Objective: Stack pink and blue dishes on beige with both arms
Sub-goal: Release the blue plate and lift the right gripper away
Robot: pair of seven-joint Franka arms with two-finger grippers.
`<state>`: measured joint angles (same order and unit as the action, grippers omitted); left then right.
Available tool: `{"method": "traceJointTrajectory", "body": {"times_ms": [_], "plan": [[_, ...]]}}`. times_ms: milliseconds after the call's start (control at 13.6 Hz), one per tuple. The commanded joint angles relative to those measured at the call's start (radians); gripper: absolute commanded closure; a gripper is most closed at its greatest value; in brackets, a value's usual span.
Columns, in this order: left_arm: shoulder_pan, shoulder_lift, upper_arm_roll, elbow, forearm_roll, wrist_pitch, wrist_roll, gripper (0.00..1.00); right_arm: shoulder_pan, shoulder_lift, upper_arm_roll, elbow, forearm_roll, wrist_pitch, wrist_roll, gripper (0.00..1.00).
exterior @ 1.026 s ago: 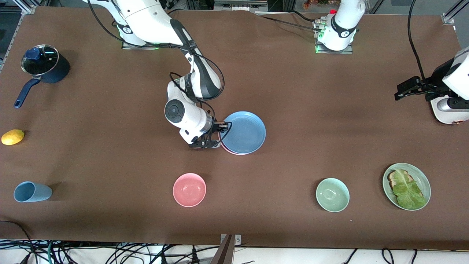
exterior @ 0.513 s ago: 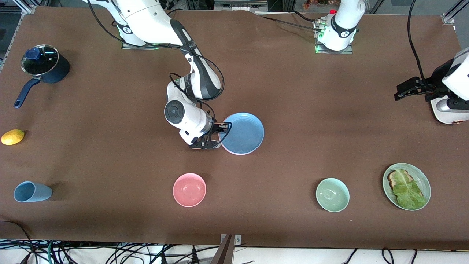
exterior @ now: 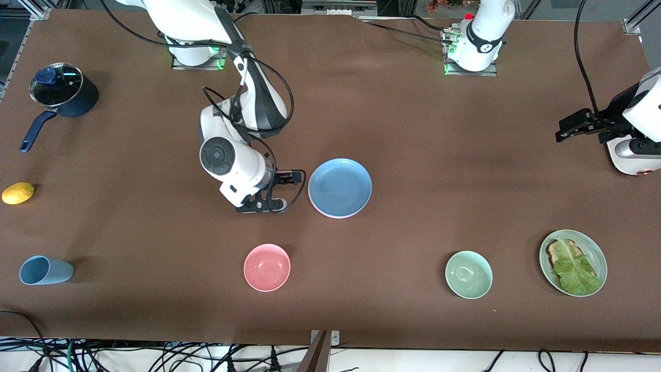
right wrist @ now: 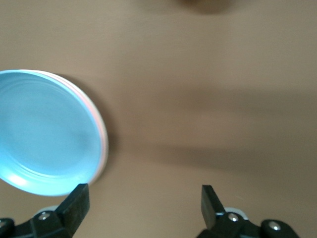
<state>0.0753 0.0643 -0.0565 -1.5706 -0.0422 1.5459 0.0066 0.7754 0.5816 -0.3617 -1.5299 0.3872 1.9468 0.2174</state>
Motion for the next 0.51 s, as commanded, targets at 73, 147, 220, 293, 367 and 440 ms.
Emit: {"method": "traceJointTrajectory", "body": {"times_ms": [73, 147, 220, 293, 367, 440], "plan": [[0.011, 0.005, -0.005, 0.014, -0.018, -0.009, 0.024, 0.00, 0.002, -0.153, -0.103, -0.016, -0.146, -0.188, -0.001, 0.00], [0.011, 0.005, -0.005, 0.014, -0.018, -0.009, 0.023, 0.00, 0.002, -0.192, -0.147, -0.016, -0.149, -0.240, -0.012, 0.00], [0.011, 0.005, -0.005, 0.014, -0.018, -0.009, 0.024, 0.00, 0.002, -0.224, -0.198, -0.007, -0.149, -0.293, -0.021, 0.00], [0.011, 0.005, -0.005, 0.014, -0.019, -0.009, 0.024, 0.00, 0.002, -0.247, -0.251, -0.003, -0.148, -0.342, -0.056, 0.00], [0.011, 0.005, -0.005, 0.014, -0.018, -0.009, 0.024, 0.00, -0.001, -0.259, -0.308, 0.017, -0.148, -0.383, -0.126, 0.00], [0.011, 0.005, -0.005, 0.014, -0.018, -0.009, 0.024, 0.00, -0.002, -0.275, -0.342, 0.020, -0.145, -0.413, -0.209, 0.00]]}}
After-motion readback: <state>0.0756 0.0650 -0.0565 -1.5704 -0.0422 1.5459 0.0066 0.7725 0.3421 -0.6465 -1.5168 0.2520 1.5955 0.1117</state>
